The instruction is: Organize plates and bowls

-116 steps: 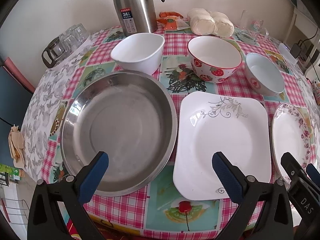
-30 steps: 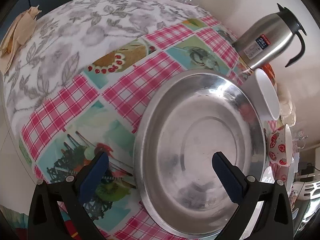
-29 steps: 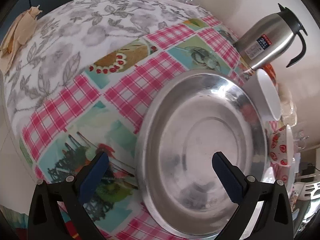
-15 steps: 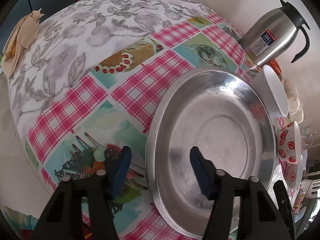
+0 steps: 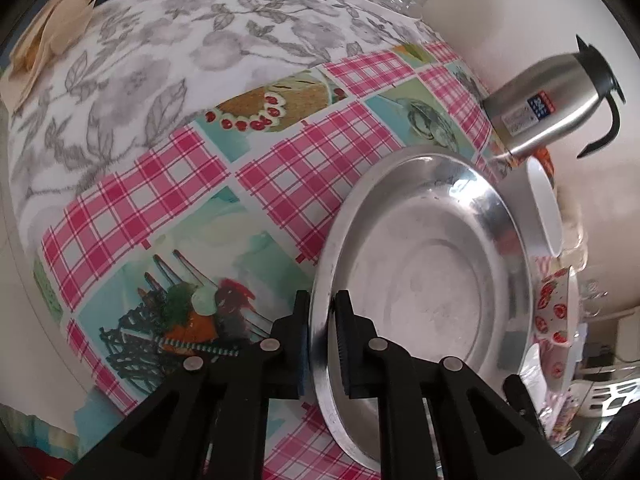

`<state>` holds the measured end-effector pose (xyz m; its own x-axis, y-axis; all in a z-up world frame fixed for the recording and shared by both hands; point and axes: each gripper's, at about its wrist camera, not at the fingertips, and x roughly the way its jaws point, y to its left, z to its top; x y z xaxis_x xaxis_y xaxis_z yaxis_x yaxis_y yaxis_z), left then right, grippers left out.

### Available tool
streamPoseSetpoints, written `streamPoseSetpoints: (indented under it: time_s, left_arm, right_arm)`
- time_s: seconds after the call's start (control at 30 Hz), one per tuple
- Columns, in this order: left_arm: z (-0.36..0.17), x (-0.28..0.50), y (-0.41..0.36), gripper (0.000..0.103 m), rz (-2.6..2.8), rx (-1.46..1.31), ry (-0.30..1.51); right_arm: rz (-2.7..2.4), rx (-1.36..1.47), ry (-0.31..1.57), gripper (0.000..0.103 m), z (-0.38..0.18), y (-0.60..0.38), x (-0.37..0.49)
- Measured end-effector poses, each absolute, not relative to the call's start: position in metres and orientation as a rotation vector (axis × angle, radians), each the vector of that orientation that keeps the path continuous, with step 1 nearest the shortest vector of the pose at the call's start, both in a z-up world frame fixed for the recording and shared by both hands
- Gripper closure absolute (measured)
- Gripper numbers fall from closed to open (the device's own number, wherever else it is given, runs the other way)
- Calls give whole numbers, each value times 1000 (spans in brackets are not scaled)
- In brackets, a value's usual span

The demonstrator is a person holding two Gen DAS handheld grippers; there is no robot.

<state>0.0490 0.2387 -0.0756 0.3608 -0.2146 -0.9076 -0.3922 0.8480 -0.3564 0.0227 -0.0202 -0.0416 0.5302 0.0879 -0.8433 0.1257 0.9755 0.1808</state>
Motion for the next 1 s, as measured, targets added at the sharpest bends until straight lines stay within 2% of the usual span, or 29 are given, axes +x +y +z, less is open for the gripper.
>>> streamPoseSetpoints:
  time_s: [0.57,0.7,1.0]
  left_arm:
    - [-73,40,267,91,180,-641,1170]
    - [-74,39,267,90,179,-638,1165]
    - [-73,41,265,90,179,-615,1159]
  right_arm:
    - [18,239,1009,61,-46,-10,35]
    - [24,248,1042,70,-57,-8,42]
    - [43,189,1077,77,-69,2,51]
